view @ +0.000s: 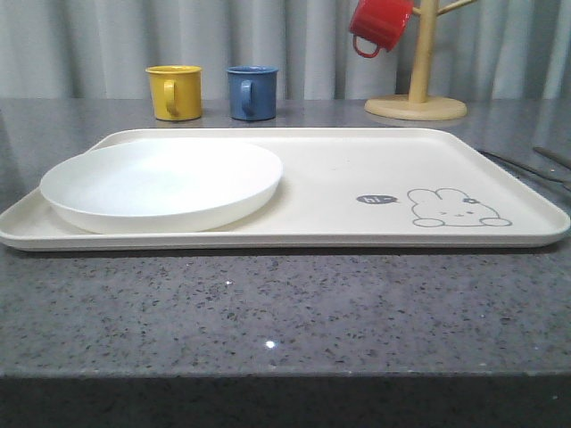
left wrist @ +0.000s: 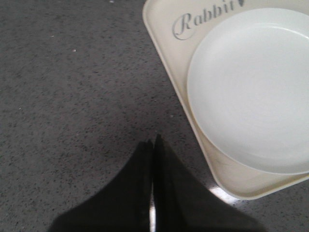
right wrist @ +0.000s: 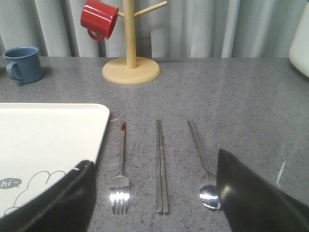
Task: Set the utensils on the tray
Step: 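Open the left gripper and lift it away from the plate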
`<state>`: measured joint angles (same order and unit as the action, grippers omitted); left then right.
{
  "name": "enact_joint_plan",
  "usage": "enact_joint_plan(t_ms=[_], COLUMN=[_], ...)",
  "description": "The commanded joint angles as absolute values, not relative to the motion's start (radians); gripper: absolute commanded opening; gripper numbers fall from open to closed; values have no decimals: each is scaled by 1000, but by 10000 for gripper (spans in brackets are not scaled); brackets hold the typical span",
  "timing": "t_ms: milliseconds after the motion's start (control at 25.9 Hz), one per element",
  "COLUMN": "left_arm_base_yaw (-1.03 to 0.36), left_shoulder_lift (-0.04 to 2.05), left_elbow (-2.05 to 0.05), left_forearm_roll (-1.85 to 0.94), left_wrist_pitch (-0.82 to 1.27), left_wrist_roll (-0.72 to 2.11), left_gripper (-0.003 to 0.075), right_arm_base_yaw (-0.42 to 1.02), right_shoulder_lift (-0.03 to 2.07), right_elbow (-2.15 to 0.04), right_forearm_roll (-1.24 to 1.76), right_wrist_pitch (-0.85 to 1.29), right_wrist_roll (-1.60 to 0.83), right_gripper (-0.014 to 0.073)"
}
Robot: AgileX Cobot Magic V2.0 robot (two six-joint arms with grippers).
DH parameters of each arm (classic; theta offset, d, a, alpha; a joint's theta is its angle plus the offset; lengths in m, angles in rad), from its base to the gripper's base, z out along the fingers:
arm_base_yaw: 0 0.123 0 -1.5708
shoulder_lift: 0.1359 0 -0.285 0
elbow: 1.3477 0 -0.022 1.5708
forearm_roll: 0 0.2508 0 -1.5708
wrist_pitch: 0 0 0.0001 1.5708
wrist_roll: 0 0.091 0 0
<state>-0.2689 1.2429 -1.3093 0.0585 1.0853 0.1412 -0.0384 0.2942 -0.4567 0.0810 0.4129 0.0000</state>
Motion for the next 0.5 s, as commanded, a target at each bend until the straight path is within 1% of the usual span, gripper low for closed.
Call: enact_joint_plan(t_ms=[0, 193, 270, 462], left_arm_base_yaw=[-224, -220, -220, -220], left_shoulder_lift=[1085, 831, 701, 388], left_elbow=[-1197, -892, -771, -514], left_forearm_roll=[50, 28, 9, -15], left_wrist_pitch=[916, 632, 517, 366], left_wrist_roll=[124, 124, 124, 124], left_gripper=[-18, -18, -18, -18], right_arm_base_yaw=[-45, -45, -45, -45], right_shoulder_lift=[312, 312, 312, 312], right_elbow=[-493, -493, -493, -493], right_forearm_roll=[76, 76, 76, 76], right_wrist_pitch=[332, 332, 332, 332], right_wrist_roll=[-5, -5, -5, -5], right_gripper=[549, 549, 549, 549])
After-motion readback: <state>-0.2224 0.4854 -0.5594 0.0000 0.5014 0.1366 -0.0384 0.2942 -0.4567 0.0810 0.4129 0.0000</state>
